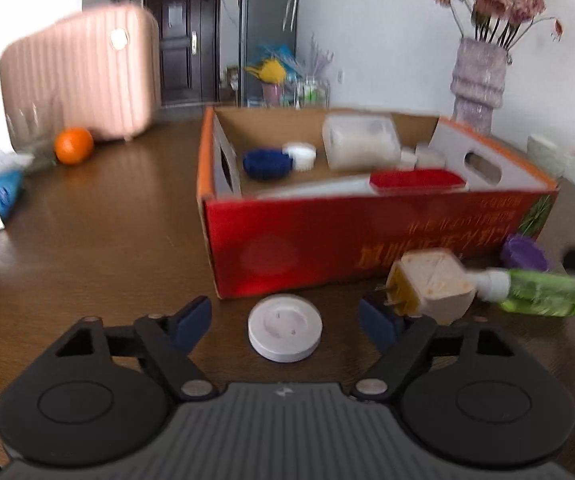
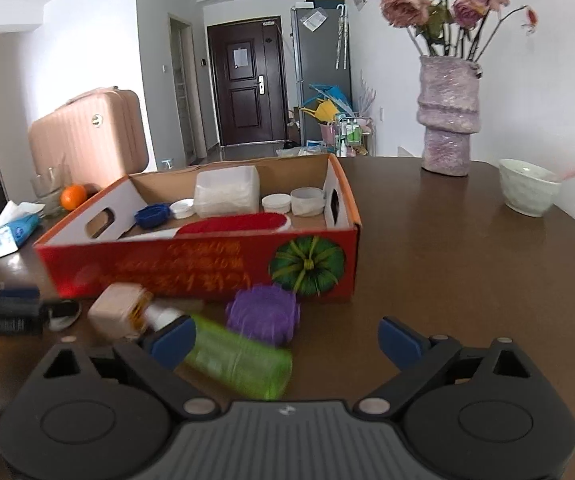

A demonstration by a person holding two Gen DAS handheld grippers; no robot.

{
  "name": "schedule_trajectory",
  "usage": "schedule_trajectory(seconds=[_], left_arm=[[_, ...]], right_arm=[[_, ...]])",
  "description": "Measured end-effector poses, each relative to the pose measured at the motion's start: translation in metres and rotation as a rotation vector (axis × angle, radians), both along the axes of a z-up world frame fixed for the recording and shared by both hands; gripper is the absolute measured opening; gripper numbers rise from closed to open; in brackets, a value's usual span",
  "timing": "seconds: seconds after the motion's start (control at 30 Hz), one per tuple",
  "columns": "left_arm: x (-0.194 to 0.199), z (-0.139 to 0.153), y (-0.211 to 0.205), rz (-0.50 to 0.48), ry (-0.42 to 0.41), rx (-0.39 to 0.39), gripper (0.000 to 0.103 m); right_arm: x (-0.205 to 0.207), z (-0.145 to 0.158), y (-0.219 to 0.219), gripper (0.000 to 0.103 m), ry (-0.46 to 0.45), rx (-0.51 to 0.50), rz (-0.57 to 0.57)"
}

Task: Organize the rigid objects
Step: 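Grasp flat white cap with left tool while right tool grasps purple cap, then carry both caps into the box and open both tools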

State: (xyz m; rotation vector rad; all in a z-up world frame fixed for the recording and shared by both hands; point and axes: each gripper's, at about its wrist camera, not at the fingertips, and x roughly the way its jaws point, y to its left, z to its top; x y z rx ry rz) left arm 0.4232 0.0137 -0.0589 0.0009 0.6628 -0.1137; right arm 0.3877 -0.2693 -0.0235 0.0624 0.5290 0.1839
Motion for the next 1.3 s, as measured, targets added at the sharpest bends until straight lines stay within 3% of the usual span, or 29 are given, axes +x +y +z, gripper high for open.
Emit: schedule_trajectory(seconds=[0.07, 0.13, 0.17, 0.2, 0.23, 0.27, 0.3, 0.37, 0.63, 0.73, 0.87, 1.0, 1.17, 1.3], left_arm=[[-0.001, 0.001, 0.007, 0.005, -0.015, -0.036, 0.081], [-0.001, -0.001, 0.013, 0.021, -0.012, -0.065, 0.073], [-0.002, -0.001, 0.013, 0.029, -0.013, -0.064, 0.071], [-0.002, -0.001, 0.013, 0.028, -0.015, -0.063, 0.062], [-0.002, -0.001, 0.013, 0.022, -0.018, -0.062, 0.046], [-0.002, 0.0, 0.013, 0.013, -0.02, -0.064, 0.04], [-0.003, 0.0, 0.013, 0.01, -0.02, -0.063, 0.04], [-0.003, 0.0, 0.012, 0.007, -0.021, -0.06, 0.04], [-0.009, 0.002, 0.009, 0.012, -0.035, -0.052, 0.039], [-0.02, 0.011, 0.016, 0.051, -0.067, -0.093, 0.039], [-0.064, 0.031, 0.021, 0.089, -0.143, -0.132, 0.039], [-0.115, 0.049, 0.02, 0.103, -0.208, -0.12, 0.039], [-0.181, 0.063, 0.013, 0.105, -0.303, -0.103, 0.039], [-0.219, 0.064, 0.004, 0.086, -0.324, -0.107, 0.039]], right_arm=[[0.024, -0.002, 0.004, 0.097, 0.027, -0.01, 0.006], [0.043, -0.006, 0.009, 0.096, 0.039, -0.016, 0.012], [0.051, -0.009, 0.011, 0.091, 0.058, -0.017, 0.016], [0.057, -0.011, 0.013, 0.082, 0.084, -0.015, 0.024], [0.063, -0.015, 0.016, 0.078, 0.119, -0.007, 0.035], [0.067, -0.018, 0.018, 0.067, 0.147, 0.001, 0.049], [0.066, -0.019, 0.022, 0.053, 0.132, -0.02, 0.047], [0.066, -0.02, 0.029, 0.053, 0.122, -0.075, 0.029], [0.053, -0.025, 0.018, 0.053, 0.09, -0.033, 0.024], [0.046, -0.019, 0.009, 0.053, 0.086, -0.032, -0.017], [0.01, 0.009, 0.001, 0.053, -0.007, -0.062, -0.048], [-0.039, 0.03, -0.007, 0.053, -0.078, -0.093, -0.05], [-0.103, 0.027, -0.013, 0.053, -0.086, -0.096, -0.027], [-0.151, 0.02, -0.008, 0.053, -0.111, -0.108, 0.022]])
